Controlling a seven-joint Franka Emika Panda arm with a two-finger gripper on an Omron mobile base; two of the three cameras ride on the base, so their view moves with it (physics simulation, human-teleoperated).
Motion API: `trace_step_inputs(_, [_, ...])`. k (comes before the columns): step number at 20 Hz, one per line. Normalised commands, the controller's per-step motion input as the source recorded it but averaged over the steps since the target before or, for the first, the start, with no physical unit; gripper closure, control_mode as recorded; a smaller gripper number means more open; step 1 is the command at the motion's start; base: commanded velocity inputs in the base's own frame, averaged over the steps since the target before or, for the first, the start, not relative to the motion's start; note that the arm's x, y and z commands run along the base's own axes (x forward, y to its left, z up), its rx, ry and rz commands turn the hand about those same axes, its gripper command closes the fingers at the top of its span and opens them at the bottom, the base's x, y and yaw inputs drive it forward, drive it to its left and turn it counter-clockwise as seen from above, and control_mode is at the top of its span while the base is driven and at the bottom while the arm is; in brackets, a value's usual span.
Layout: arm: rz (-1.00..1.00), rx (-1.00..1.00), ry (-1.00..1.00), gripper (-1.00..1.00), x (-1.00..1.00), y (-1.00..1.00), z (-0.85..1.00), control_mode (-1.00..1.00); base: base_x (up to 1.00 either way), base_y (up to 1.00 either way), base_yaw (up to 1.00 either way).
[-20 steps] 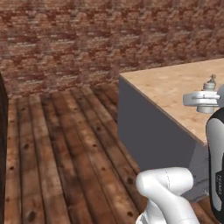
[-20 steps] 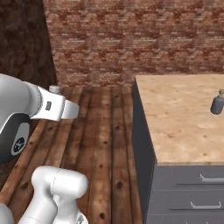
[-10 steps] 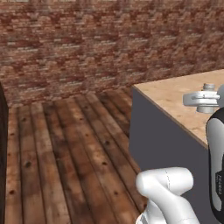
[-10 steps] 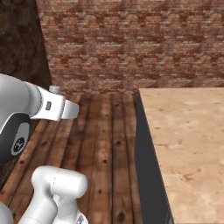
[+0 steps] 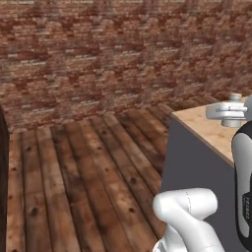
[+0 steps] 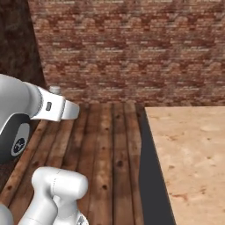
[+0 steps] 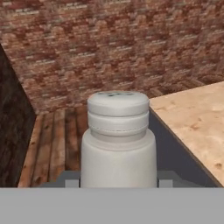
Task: Move the mustard and shaker from the cabinet to the dining counter.
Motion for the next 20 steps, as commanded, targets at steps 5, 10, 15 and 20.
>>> trace_step_inputs(5, [0.0, 0.0, 0.0, 1.0, 0.0, 0.0, 0.0, 1.0, 0.92, 0.33, 0.0])
trace_step_inputs(10, [0.0, 0.0, 0.0, 1.0, 0.0, 0.0, 0.0, 1.0, 0.93, 0.28, -0.04])
trace_step_inputs(15, [0.0, 0.0, 0.0, 1.0, 0.0, 0.0, 0.0, 1.0, 0.94, 0.25, -0.07])
trace_step_inputs(20, [0.0, 0.0, 0.0, 1.0, 0.0, 0.0, 0.0, 1.0, 0.9, 0.27, -0.23])
